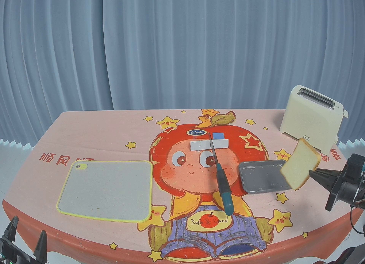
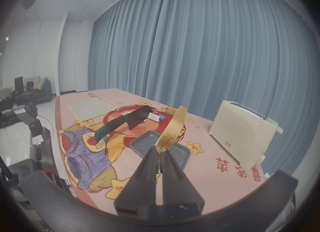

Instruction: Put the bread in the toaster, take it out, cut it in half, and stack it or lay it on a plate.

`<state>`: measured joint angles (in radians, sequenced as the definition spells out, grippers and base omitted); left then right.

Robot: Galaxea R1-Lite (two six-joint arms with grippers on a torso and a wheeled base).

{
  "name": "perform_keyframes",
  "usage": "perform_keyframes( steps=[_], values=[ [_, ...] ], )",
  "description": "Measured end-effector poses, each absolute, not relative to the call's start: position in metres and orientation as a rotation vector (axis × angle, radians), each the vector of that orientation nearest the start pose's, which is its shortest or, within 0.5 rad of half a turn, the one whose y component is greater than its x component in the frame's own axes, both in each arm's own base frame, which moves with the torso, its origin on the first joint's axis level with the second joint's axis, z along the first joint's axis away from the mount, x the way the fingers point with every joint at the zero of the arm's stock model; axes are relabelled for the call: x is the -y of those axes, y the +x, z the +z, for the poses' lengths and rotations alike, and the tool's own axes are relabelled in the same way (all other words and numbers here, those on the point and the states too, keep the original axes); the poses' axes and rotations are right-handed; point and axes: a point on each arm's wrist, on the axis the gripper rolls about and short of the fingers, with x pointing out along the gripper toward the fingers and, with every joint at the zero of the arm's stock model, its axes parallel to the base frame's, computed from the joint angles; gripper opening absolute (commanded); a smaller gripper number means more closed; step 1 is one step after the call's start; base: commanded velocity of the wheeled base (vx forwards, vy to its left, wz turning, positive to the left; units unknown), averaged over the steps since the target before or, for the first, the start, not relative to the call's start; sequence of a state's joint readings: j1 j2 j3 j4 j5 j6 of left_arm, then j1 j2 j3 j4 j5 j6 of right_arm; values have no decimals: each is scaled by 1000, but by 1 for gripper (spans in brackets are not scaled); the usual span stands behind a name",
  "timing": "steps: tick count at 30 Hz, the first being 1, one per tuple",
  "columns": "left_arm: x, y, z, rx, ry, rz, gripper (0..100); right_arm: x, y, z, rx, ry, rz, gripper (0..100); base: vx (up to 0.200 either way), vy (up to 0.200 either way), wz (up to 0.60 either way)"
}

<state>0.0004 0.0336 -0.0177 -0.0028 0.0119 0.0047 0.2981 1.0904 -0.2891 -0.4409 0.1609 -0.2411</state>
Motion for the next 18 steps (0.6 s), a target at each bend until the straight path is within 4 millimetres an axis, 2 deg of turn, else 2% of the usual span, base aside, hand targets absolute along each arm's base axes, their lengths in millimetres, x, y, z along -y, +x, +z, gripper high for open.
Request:
perform_keyframes(
  steps=[18],
  values=[
    [0, -21, 81, -13, 5, 13, 100, -44, 139, 168, -235, -450, 517, 0, 0, 0, 0]
  ],
)
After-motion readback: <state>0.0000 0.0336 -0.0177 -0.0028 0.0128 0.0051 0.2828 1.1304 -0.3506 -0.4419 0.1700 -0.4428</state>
